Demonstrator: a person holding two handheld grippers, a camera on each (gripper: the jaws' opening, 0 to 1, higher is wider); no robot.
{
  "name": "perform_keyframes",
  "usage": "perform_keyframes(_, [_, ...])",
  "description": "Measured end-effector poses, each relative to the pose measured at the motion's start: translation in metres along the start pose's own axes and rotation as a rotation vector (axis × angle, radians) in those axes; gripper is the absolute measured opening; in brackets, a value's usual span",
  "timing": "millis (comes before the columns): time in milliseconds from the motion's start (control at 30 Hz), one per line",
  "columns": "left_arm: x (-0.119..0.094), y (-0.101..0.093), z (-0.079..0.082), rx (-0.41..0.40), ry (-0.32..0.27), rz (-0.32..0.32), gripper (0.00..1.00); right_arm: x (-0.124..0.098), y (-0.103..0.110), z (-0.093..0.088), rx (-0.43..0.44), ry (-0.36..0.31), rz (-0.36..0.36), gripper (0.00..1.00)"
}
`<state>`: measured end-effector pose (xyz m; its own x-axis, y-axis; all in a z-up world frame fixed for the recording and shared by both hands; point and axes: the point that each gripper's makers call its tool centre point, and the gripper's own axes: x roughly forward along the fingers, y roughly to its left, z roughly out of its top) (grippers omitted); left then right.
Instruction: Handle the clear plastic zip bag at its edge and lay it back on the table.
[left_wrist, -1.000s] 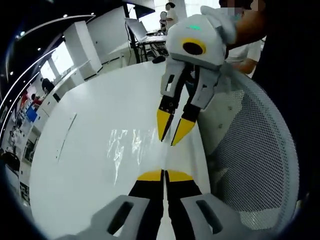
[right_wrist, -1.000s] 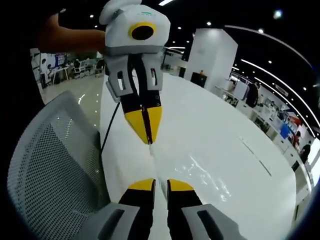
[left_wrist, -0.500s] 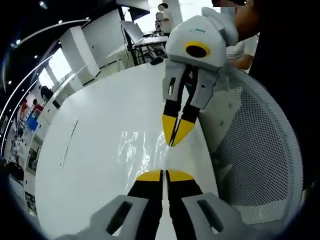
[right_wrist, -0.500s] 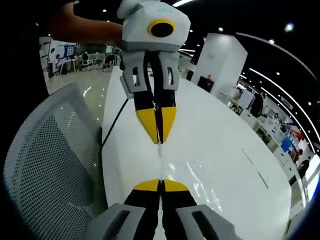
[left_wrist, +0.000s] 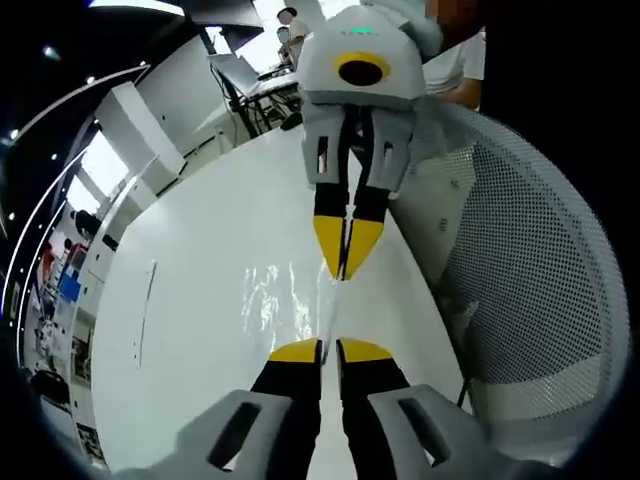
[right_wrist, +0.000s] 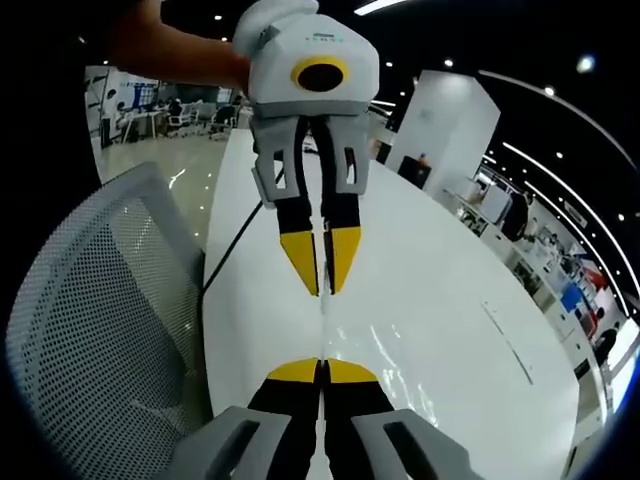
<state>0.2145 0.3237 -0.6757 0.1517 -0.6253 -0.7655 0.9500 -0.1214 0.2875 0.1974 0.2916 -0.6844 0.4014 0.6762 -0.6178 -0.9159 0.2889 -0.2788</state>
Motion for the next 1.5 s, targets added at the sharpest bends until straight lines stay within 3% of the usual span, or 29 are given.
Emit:
perform_keyframes(800, [0.008, -0.005, -0.009, 0.016, 0.070, -0.025, 0.00, 0.001, 0.000, 0.012, -0.005, -0.012, 0.004, 0.00])
perform_keyframes(967, [0.007, -0.004, -0.007, 0.024, 0.059, -0.022, 0.00, 0.002, -0.002, 0.019, -0.010, -0.036, -0.003, 0.06])
perform_keyframes(1200, [0.007, -0.006, -0.007, 0.022, 0.061, -0.032, 0.00, 0.005, -0.003, 0.032, -0.003, -0.072, -0.003, 0.06])
perform_keyframes(1500, [0.006, -0.010, -0.003, 0.015, 0.060, -0.054, 0.00, 0.012, 0.003, 0.037, -0.028, -0.070, 0.022, 0.06])
